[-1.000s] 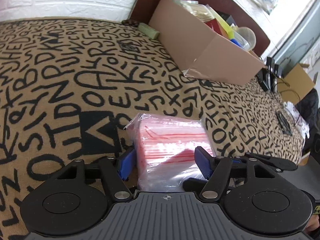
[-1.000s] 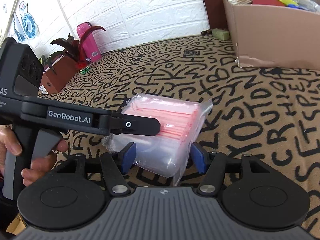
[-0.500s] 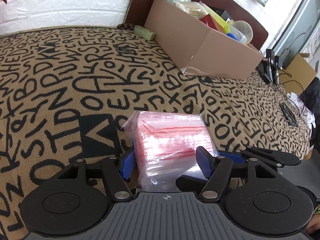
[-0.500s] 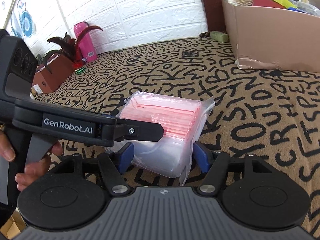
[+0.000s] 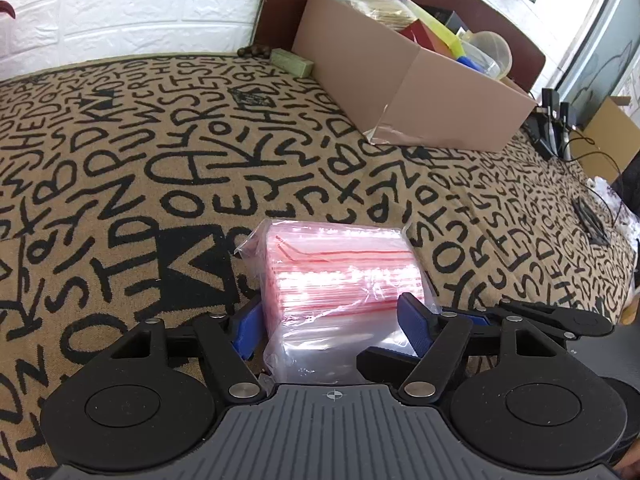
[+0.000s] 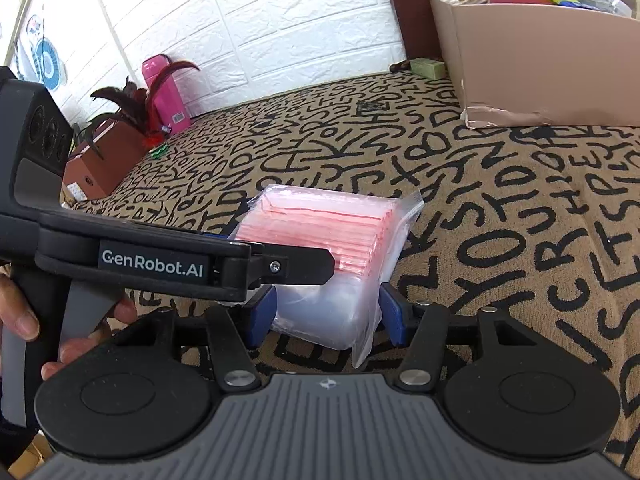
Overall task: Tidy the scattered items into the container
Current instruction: 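Lift the zip bag pack and drop it into the cardboard box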
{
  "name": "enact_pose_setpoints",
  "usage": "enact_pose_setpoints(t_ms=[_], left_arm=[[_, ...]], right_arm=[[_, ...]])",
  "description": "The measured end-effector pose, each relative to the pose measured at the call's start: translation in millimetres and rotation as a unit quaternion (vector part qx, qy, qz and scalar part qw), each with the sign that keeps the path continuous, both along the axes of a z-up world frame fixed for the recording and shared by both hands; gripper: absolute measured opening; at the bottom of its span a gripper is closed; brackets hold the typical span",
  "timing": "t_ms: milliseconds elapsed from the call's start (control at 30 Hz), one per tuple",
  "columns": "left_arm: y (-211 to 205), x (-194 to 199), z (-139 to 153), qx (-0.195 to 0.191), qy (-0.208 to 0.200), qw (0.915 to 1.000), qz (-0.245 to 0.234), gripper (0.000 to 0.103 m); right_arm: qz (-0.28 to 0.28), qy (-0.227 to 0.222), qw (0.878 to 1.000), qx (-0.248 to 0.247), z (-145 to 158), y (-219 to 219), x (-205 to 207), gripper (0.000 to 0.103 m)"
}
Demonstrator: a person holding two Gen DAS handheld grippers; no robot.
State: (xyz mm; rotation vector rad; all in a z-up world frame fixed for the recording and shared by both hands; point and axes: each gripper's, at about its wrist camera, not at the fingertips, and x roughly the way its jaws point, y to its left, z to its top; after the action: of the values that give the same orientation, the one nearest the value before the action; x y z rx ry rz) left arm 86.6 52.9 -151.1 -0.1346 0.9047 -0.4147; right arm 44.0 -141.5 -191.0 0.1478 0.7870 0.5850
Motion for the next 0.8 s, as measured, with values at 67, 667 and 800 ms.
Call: enact_pose_setpoints(t_ms=[67,667,800], left_arm=[[-2.6,-5.1,3.0,0.008,-0.003,1.0,0.003,0.067],[-52.6,-26.3,54.6,-0.005,-0.046,0.9985,-0.028,0.063],[-68.4,-11.4,78.0,-0.014,-0.071,0.9969,-0.031,0.063]], right_arm=[[-0.009,0.005,1.0,0.009,1.6,-3.5,-2.0,0.056],[-0.071,-0.017,0.996,0.048,41.3,-61.7,-25.8,0.051],[-0.074,-0.056,0.995,0.043,63.4,-74.6,-12.1,0.051]])
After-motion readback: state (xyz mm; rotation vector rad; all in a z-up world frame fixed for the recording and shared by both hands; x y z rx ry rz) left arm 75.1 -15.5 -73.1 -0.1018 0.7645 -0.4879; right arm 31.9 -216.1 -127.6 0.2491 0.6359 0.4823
